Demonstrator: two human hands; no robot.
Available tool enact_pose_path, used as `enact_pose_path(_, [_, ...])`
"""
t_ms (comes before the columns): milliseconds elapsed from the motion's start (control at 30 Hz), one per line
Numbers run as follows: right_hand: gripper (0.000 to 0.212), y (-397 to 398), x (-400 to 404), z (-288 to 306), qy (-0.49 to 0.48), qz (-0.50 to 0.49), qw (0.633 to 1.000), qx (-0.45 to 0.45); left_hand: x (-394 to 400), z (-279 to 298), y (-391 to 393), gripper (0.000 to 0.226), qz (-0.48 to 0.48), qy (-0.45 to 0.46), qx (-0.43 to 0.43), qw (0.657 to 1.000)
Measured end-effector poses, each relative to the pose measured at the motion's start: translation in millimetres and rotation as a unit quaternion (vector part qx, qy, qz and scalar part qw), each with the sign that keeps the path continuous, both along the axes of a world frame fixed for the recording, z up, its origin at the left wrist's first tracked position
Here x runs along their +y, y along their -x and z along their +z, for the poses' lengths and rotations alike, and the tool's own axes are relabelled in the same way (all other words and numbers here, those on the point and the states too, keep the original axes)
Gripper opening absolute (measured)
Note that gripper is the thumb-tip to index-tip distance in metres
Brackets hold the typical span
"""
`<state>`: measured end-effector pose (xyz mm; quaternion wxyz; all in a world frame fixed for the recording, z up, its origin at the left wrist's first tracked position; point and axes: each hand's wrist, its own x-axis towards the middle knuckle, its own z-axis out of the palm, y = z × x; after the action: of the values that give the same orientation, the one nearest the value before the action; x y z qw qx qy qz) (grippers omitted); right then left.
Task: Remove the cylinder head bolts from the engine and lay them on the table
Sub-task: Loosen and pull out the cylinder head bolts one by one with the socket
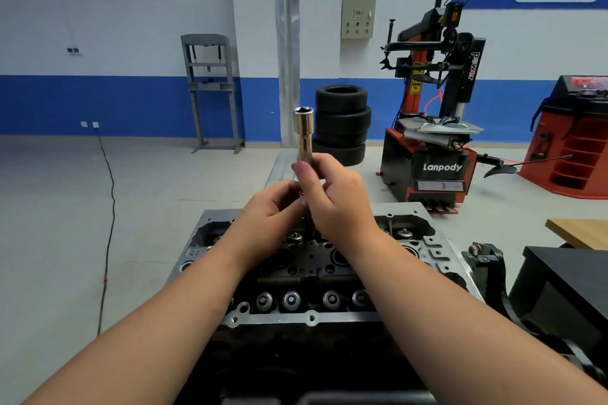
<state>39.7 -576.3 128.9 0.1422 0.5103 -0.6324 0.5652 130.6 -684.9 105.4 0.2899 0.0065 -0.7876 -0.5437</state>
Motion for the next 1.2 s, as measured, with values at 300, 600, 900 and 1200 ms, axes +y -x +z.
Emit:
enact_pose_path(300, [0.015,2.5,-1.2,-2.0,-0.02,-0.005,0.999,0.031,-2.4,-2.3,2.7,0.03,-0.007,-0.009,0.005,1.0])
enact_pose_path(600, [0.017,2.9,-1.7,-2.5,0.008,-0.023,1.0,0.016,-1.3,-2.4,0.7,0.017,0.013,0.013,0.003,1.0])
enact_pose_path(900, [0.025,2.0,-1.7,-1.5,-0.018,0.008,1.0,0.014,-0.5,0.1,1.2,0.021,0.011,0.022,-0.012,1.0])
enact_pose_path(1200, [0.032,2.4,-2.3,-1.3,-0.025,-0.008,0.999,0.024,-2.3,-2.9,2.5,0.03,-0.001,-0.002,-0.012,1.0])
